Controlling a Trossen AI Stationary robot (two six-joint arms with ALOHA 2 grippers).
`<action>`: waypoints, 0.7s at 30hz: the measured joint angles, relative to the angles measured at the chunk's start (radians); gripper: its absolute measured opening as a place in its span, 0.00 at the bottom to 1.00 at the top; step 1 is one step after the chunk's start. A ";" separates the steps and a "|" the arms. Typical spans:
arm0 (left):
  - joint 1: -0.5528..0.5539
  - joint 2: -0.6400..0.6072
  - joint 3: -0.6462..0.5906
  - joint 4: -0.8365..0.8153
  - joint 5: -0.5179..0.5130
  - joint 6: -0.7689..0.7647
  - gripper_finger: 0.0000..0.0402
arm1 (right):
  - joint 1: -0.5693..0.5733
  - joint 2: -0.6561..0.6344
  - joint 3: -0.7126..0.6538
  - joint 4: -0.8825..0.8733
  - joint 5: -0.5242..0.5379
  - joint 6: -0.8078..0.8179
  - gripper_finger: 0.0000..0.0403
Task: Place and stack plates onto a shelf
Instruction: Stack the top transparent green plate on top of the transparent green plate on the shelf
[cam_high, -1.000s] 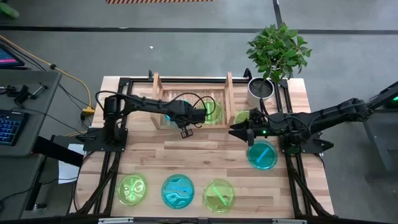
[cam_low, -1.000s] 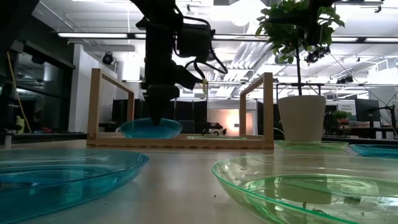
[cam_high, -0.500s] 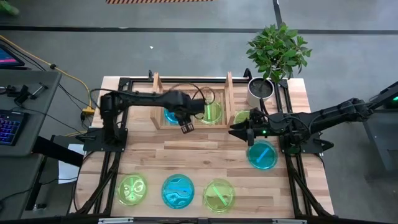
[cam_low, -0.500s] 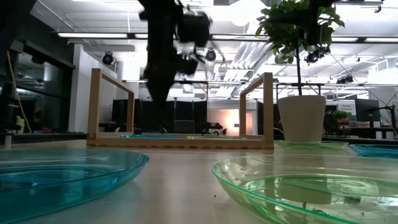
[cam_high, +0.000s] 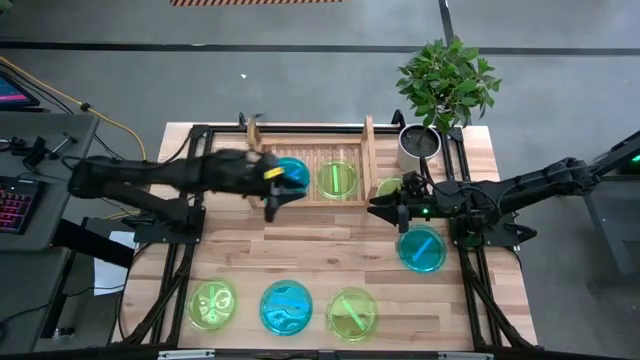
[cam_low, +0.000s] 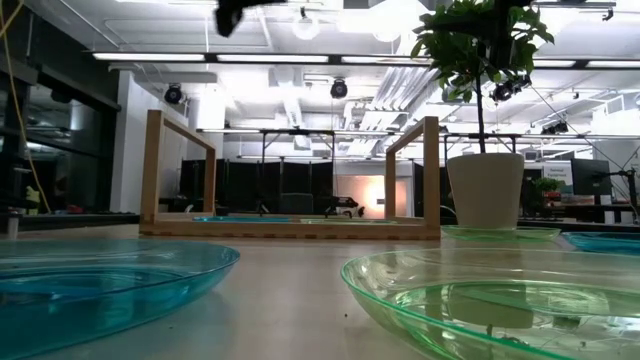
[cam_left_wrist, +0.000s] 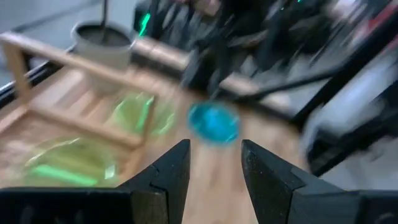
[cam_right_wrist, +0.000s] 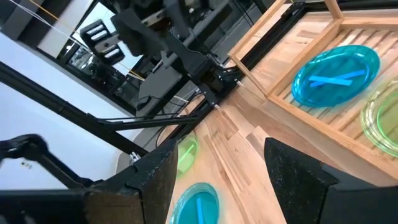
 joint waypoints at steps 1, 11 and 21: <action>-0.009 -0.042 -0.061 0.082 0.000 -0.029 0.33 | 0.000 0.000 0.000 0.001 0.000 0.000 0.56; -0.023 -0.290 -0.356 0.390 -0.072 -0.245 0.33 | 0.000 0.000 0.000 0.001 -0.003 0.002 0.56; -0.022 -0.293 -0.357 0.397 -0.074 -0.232 0.33 | -0.014 0.000 0.000 -0.124 -0.141 0.237 0.56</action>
